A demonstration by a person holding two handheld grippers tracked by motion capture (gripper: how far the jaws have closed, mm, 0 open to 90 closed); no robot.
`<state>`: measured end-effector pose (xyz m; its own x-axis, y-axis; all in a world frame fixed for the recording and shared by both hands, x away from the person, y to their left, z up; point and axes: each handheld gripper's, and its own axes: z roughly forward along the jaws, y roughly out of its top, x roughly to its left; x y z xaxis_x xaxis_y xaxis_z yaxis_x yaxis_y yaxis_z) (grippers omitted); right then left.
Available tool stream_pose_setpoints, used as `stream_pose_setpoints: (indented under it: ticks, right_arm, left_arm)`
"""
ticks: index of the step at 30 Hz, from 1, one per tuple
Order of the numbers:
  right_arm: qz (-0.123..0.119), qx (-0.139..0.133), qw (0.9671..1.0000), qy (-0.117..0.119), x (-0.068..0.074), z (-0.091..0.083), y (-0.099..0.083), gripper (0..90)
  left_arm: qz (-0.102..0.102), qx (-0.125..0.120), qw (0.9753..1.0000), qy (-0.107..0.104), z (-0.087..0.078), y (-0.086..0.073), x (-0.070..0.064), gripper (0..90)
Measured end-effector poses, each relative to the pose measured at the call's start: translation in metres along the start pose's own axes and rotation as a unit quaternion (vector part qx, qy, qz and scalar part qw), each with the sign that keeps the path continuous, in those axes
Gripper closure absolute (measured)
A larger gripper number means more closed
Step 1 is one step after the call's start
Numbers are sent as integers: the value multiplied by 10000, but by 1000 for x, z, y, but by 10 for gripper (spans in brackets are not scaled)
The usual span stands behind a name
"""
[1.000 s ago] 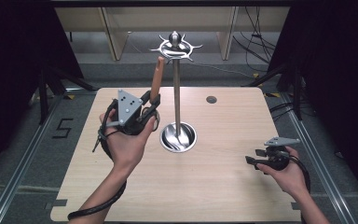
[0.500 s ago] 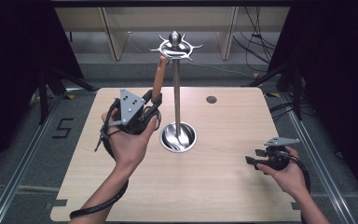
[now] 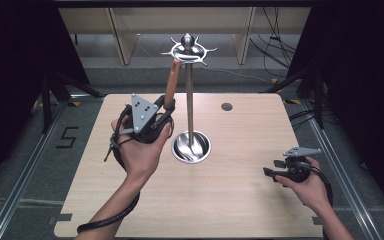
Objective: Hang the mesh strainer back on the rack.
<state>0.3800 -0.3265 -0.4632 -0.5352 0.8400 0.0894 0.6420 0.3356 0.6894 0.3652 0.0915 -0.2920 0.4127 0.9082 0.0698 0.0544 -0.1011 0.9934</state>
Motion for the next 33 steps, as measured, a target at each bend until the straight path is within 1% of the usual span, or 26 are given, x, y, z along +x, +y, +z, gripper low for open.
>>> stream_pose_setpoints:
  ticks: [1, 16, 27, 28, 29, 30, 31, 33]
  right_arm:
    - [1, 0, 10000, 1, 0, 0, 0, 431]
    - [-13, -7, 10000, 11, 0, 0, 0, 430]
    - [-33, 3, 10000, -2, -1, 0, 0, 431]
    - [-29, 3, 10000, 10, -1, 0, 0, 431]
    - [-30, 6, 10000, 5, 0, 0, 0, 431]
    - [-30, 6, 10000, 5, 0, 0, 0, 431]
    - [-18, 16, 10000, 5, 0, 0, 0, 431]
    - [-26, 15, 10000, 1, 0, 0, 0, 430]
  left_arm:
    - [107, 4, 9999, 26, 1, 0, 1, 685]
    - [86, 23, 9999, 53, 7, 0, -1, 685]
    - [109, 62, 9999, 80, 12, 1, -3, 684]
    - [103, 61, 9999, 77, 13, 1, -3, 684]
    - [29, 84, 9999, 64, 14, 0, -5, 683]
    - [29, 84, 9999, 64, 14, 0, -5, 683]
    - [100, 77, 9999, 86, 16, 1, -4, 683]
    - [94, 94, 9999, 94, 17, 1, -5, 683]
